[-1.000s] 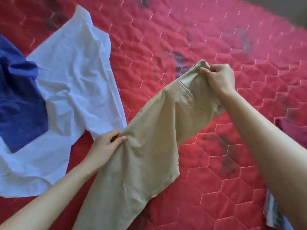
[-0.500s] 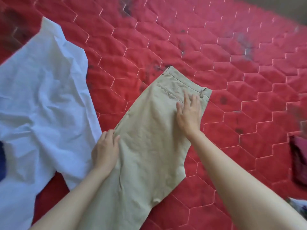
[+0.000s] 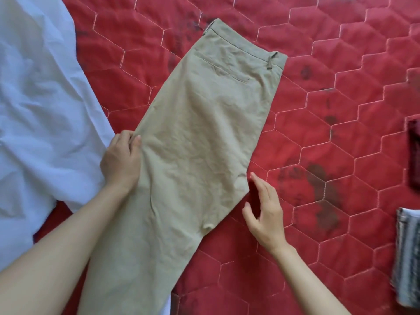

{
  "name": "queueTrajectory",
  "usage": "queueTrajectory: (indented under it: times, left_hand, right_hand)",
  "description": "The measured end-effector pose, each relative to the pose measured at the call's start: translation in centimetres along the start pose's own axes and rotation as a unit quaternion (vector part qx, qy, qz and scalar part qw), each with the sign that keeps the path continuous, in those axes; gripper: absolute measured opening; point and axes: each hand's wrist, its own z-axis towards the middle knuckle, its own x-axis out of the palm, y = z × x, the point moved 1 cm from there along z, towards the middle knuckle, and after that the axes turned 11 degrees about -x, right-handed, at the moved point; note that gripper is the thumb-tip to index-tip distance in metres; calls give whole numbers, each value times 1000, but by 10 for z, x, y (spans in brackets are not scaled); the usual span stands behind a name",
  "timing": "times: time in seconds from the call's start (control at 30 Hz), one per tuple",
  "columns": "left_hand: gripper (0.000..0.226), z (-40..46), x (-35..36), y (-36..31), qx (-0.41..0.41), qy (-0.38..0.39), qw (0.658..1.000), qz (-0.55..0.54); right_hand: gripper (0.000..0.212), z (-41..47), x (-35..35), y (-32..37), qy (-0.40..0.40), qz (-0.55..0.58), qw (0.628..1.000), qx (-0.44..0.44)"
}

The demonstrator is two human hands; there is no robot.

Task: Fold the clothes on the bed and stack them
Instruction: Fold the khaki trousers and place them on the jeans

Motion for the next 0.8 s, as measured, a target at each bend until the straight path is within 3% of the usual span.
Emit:
queueTrajectory:
  times: [0.27,0.37,0.47,0.63,0.8]
  left_hand:
    - [25,0,-4,-1,10,12,1000,-5]
    - [24,1,-7,-3,4,24,999,-21]
    - [21,4,-12,-2,-8,40,996,-75]
    - [17,5,-17,0,-1,57,995,-87]
    - [20,-4,-15,-8,-6,24,1000,-8]
  right_hand:
    - [52,16,22,28,-119,2,990,77]
    - [37,25,29,32,-167,18,970,175]
    - [19,28,21,28,-200,-5,964,173]
    - [17,20,-1,3,-169,-60,973,143]
    - [15,15,-4,0,-78,24,989,122]
